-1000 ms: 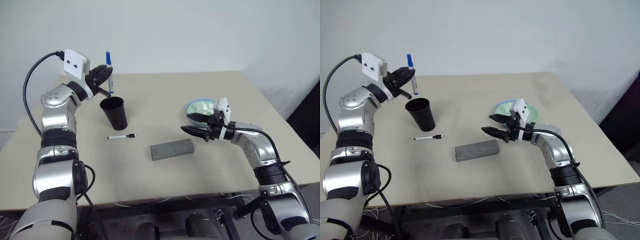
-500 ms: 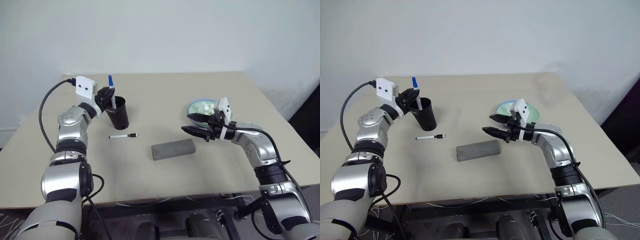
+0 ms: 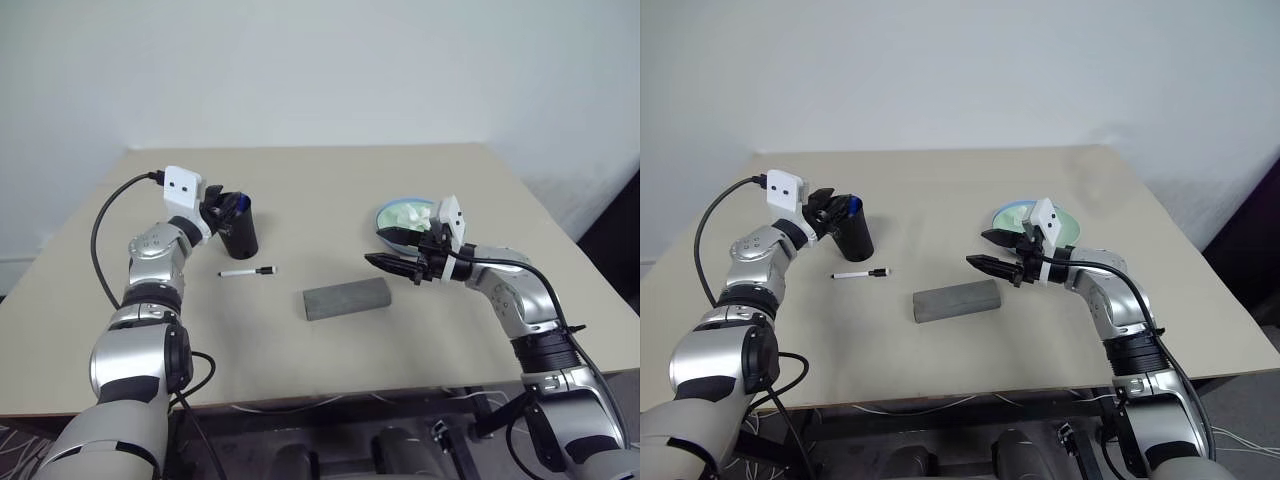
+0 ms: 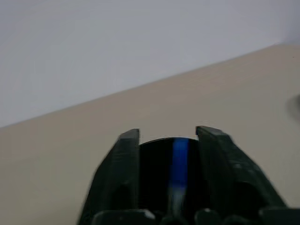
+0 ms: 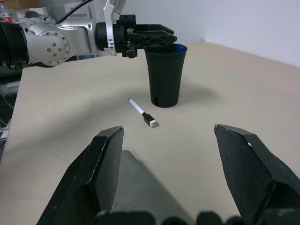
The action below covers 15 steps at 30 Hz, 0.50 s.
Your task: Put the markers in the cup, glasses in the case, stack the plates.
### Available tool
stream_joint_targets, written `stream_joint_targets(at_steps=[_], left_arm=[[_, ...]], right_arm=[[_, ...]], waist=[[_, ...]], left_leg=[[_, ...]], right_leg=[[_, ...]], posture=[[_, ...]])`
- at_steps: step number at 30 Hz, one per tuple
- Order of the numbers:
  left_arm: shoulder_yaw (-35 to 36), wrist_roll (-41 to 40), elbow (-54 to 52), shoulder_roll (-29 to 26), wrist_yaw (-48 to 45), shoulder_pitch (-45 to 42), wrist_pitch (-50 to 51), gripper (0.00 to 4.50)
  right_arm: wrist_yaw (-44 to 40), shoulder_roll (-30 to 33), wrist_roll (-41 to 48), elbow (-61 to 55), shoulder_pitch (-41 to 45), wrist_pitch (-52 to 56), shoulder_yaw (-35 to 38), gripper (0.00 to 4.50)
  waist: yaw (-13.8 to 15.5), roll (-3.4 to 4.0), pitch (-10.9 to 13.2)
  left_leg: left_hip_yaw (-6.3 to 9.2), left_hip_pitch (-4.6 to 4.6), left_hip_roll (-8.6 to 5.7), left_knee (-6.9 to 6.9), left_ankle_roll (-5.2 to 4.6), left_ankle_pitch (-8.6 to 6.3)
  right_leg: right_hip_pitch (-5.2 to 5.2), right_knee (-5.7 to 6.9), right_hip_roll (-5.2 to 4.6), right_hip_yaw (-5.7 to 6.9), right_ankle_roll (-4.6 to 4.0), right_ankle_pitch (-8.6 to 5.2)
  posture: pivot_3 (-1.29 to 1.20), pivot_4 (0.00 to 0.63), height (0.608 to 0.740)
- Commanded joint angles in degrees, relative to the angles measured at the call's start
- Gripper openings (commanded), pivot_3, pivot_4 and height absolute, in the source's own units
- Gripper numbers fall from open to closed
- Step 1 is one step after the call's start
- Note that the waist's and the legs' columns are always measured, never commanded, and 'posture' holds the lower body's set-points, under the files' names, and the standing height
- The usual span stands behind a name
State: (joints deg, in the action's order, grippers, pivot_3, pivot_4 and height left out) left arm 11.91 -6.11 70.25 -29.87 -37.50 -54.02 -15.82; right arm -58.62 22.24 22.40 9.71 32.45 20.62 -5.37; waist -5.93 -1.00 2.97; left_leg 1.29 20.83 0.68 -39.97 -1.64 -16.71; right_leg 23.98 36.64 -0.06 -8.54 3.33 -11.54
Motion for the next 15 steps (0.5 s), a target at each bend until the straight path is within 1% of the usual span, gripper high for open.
stream_joint_targets(at_steps=[1,5,7,12,15], left_arm=[[0.0,0.2,-1.2,-0.4,-0.1,-2.9,-1.5,2.84],[-0.2,0.3,-1.9,-0.8,-0.8,-3.5,-2.3,2.84],[0.2,-0.8,-3.2,-1.1,-3.5,-4.9,-2.0,2.84],[-2.5,-2.7,-10.3,-1.8,-20.1,-7.5,3.6,2.84],[-5.8,-1.2,-14.2,-2.9,-26.5,-7.9,7.4,2.84]], right_arm=[[0.2,0.4,0.5,-1.9,0.8,-0.3,1.4,3.36],[0.1,0.4,0.5,-1.6,1.0,-0.4,1.3,3.36],[0.0,0.5,0.5,-1.5,1.2,-0.4,1.3,3.36],[-0.3,0.4,0.3,-1.0,1.5,-0.6,1.0,3.36],[-0.4,0.2,0.2,-0.7,1.7,-0.7,0.9,3.36]], waist=[[0.1,0.0,0.0],[0.1,0.0,0.0],[0.1,0.0,0.0],[0.2,-0.05,0.0],[0.1,-0.04,0.0]], left_leg=[[0.0,0.0,0.0,0.0,0.0,0.0],[-0.01,0.0,0.0,0.0,0.0,0.0],[-0.01,0.0,0.0,0.0,0.0,0.0],[-0.01,0.07,-0.01,0.0,0.0,0.0],[-0.05,0.08,-0.01,0.02,0.01,-0.01]], right_leg=[[0.0,0.0,0.0,0.0,0.0,0.0],[0.0,-0.01,0.0,0.0,0.0,0.0],[0.0,-0.01,0.0,0.0,0.0,0.0],[0.02,-0.05,0.01,0.01,-0.01,-0.01],[0.02,-0.09,0.0,-0.02,0.01,-0.02]], posture=[[0.0,0.0,0.74],[0.0,0.0,0.74],[0.0,0.0,0.74],[0.0,0.0,0.74],[0.0,0.0,0.74]])
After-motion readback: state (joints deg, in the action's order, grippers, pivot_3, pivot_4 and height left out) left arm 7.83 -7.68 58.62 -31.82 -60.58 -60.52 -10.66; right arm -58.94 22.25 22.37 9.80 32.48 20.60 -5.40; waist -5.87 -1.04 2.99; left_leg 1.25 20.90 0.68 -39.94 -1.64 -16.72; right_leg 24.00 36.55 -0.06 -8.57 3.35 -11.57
